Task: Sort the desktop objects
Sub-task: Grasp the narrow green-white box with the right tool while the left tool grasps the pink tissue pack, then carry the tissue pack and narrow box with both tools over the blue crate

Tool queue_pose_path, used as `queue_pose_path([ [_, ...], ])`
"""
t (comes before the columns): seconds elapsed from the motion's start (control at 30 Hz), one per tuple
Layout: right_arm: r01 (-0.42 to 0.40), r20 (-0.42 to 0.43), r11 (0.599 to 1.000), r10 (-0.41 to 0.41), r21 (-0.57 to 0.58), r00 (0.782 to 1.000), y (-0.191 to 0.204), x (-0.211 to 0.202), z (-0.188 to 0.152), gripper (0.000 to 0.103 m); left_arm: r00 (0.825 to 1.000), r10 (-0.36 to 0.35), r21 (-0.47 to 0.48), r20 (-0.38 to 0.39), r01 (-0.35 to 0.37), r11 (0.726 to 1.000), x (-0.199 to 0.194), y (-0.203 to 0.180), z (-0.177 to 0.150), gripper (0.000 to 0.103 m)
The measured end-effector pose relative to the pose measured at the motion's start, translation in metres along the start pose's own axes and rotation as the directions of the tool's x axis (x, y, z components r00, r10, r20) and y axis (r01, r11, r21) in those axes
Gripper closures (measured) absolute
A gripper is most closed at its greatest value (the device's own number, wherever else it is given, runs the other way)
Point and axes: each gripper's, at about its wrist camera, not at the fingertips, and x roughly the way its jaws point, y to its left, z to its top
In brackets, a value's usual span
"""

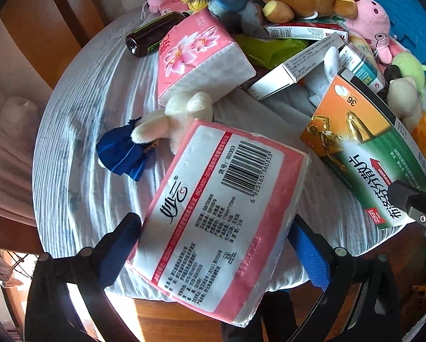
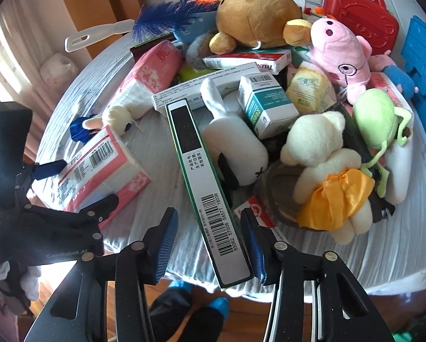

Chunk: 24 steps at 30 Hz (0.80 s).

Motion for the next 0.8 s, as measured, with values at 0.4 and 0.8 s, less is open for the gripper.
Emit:
queue_pose_path([
  [0.4, -0.048, 0.077, 0.999, 0.048, 0.002, 0.996, 0.022, -0.024, 0.010, 0.084, 0.985, -0.051, 0.010, 0.164, 0.050, 0.999, -0.072, -0.009, -0.004, 0.012],
  [0.8, 0.071, 0.369, 0.995, -0.095, 0.076, 0.925, 0.013, -0.144, 0.053, 0.084, 0.868, -0.120, 0.033, 0.482, 0.119, 0.992, -0.181, 0.003, 0.058, 0.012],
])
